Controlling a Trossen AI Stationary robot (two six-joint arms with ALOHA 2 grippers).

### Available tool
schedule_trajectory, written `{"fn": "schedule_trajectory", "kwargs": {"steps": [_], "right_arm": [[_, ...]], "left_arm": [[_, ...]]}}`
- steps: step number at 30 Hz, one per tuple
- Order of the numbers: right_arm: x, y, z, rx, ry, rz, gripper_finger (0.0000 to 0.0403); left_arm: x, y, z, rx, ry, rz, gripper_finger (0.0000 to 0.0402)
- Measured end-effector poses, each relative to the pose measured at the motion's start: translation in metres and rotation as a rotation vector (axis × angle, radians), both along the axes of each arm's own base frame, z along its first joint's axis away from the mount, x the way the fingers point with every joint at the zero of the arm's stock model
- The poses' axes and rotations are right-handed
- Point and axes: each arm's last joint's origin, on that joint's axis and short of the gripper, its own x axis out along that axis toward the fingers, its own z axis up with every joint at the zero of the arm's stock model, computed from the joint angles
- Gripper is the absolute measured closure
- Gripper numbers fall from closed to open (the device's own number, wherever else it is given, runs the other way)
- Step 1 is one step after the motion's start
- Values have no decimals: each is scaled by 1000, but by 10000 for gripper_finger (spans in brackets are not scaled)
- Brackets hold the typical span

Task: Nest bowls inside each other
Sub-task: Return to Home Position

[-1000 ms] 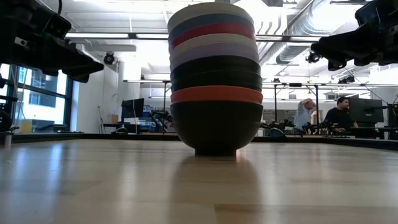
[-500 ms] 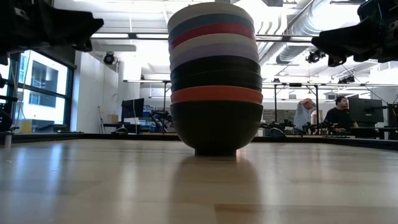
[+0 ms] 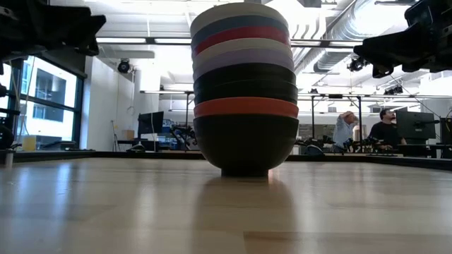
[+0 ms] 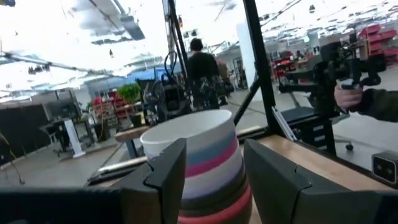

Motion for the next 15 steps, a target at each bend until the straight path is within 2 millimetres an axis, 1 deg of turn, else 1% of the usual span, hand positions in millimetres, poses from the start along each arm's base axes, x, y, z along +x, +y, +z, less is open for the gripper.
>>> {"fn": "schedule_trajectory", "kwargs": {"steps": [5, 9, 15], "right_arm": [[0, 0, 1, -1, -14, 1, 277], [0, 0, 2, -2, -22, 0, 277], [0, 0, 2, -3, -21, 0, 277]], "left_arm": [[0, 0, -3, -19, 34, 4, 252], [2, 2, -12, -41, 126, 47, 252], [2, 3, -16, -60, 163, 75, 252]]}}
